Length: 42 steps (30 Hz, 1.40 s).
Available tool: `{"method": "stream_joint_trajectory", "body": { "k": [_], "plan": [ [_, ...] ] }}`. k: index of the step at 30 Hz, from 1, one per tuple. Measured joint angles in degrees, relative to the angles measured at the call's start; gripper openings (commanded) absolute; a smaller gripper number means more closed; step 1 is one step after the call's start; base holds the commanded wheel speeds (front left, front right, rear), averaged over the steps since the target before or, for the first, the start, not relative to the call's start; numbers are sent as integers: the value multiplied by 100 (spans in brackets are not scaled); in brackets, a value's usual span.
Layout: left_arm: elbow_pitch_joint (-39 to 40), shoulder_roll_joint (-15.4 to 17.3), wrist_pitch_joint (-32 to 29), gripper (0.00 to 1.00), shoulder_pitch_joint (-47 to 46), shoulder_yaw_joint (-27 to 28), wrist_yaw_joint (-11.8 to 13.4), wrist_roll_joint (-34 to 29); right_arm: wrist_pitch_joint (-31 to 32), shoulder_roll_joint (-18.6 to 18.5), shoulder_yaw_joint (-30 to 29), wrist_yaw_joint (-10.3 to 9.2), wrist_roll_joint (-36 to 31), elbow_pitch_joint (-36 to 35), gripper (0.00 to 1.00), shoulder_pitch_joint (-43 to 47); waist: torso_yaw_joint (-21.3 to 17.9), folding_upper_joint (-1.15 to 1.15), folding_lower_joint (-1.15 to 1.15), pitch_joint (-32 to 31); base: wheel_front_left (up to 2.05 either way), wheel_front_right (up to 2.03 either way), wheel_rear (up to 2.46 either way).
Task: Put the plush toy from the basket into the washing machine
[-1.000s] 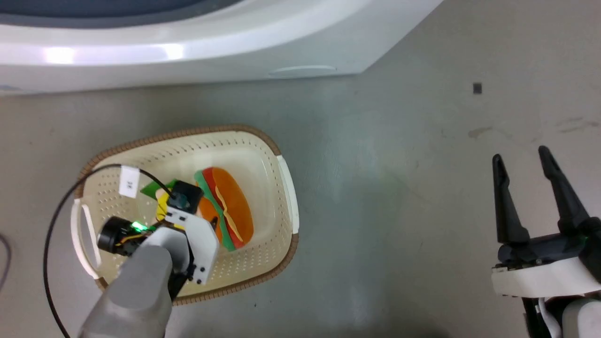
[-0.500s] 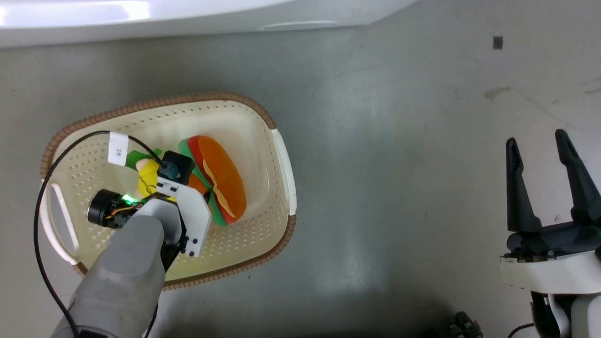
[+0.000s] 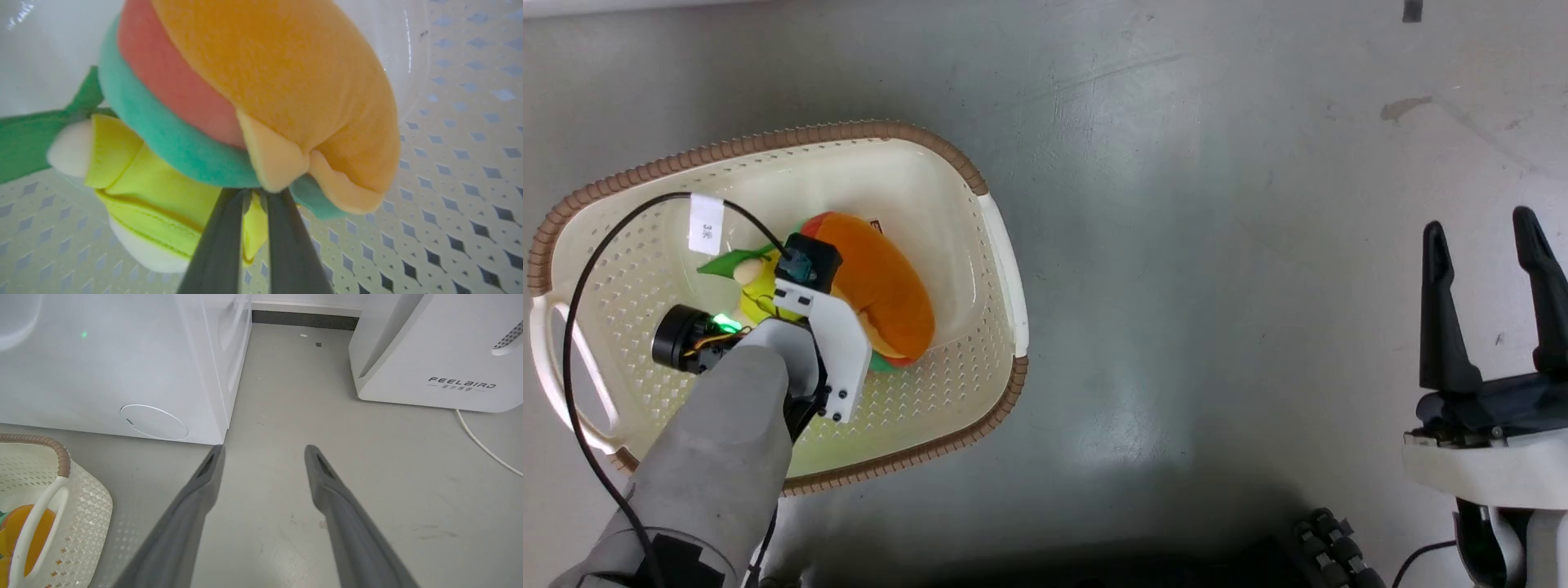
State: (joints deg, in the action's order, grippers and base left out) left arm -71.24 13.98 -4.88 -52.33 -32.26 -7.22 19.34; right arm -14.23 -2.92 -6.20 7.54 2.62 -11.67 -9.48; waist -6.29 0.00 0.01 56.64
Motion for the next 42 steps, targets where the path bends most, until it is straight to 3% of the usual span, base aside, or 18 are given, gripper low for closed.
{"method": "stream_joint_trajectory", "body": {
  "k": [12, 22, 28, 32, 42],
  "plan": [
    [-258, -54, 442, 0, 411, -191, -2, 332, -51, 0, 94, 0, 49, 314, 100, -125, -39, 0, 0, -816, 0, 0, 0],
    [-244, -181, 1561, 0, 1247, -180, -2, 621, -51, 0, 156, 0, 97, 798, 100, -91, -7, 0, -1, -2228, 0, 0, 0],
    [-58, -181, 1907, 0, 1524, -101, -1, 767, -51, 0, 168, 0, 97, 937, 100, 95, 86, 0, -1, -2973, 0, 0, 0],
    [524, -134, 1942, 0, 1789, 111, 33, 861, -51, 0, 153, 0, 98, 983, 100, 226, 172, 0, -1, -3407, 0, 0, 0],
    [2853, 163, 1956, 0, 2957, 786, 525, 490, -51, 0, 126, 0, 101, 1061, 100, 517, 429, 0, -1, -4224, 0, 0, 0]
  ]
}}
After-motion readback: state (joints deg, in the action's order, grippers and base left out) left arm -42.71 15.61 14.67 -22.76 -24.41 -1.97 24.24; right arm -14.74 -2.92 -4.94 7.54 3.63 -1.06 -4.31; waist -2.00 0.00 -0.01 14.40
